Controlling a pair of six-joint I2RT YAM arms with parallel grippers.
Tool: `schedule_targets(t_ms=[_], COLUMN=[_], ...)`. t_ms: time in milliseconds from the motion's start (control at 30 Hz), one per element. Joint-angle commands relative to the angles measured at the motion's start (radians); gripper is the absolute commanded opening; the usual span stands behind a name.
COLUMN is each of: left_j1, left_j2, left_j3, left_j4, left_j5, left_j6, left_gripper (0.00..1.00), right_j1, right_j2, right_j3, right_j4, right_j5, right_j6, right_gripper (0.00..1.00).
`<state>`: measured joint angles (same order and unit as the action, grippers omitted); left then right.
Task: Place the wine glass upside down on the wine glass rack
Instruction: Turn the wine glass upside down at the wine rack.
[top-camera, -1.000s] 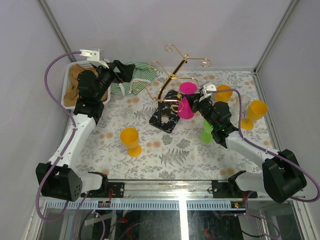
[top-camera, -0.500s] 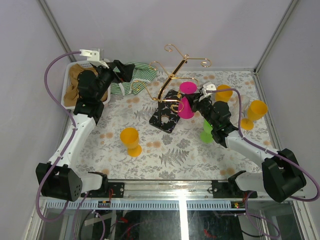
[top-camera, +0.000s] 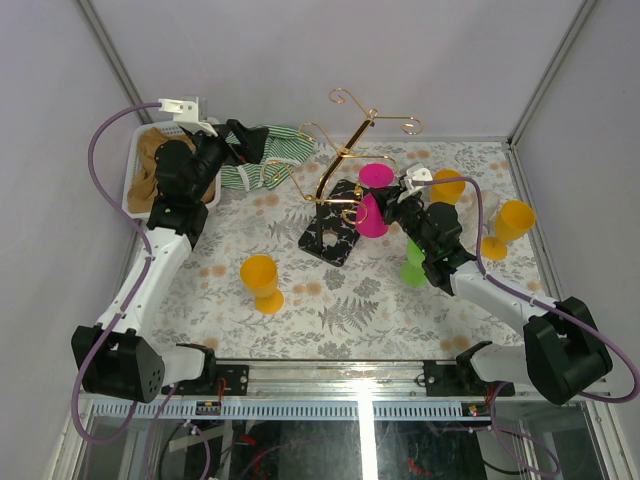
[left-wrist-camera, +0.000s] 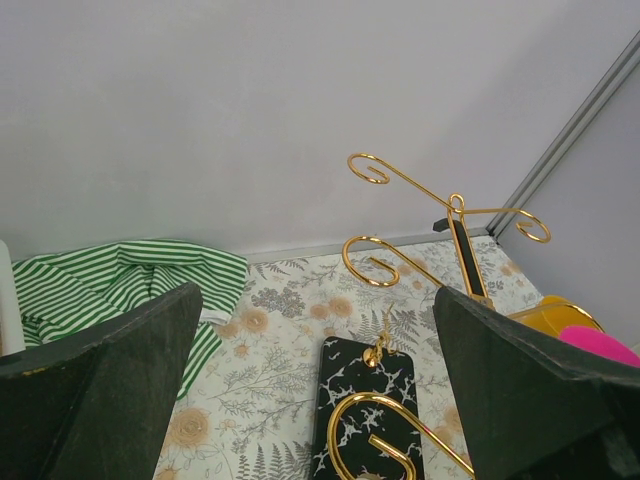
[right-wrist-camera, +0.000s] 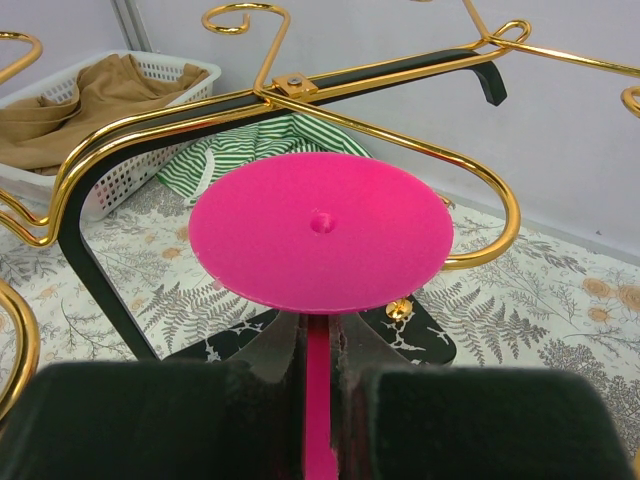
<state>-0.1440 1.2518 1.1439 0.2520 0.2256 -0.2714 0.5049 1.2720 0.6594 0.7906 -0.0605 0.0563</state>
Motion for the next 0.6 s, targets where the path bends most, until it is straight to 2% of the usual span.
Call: schedule_targets(t_ms=[0, 567], left_j1=[0.001, 0.002], left_j2=[-0.002, -0.009], left_j3=[0.019, 0.019], left_j4=[0.032, 0.023], left_j5=[-0.012, -0.015], left_j6=[0.019, 0.034], left_gripper=[1.0, 1.0], right_j1=[0.011, 0.014], right_j2=[-0.005, 0.004], right_j3=[0.046, 0.046], right_j4=[0.045, 0.052], right_j5=[0.031, 0.025], right_j6=[-0.006, 0.005], right_gripper=[0.0, 0.0])
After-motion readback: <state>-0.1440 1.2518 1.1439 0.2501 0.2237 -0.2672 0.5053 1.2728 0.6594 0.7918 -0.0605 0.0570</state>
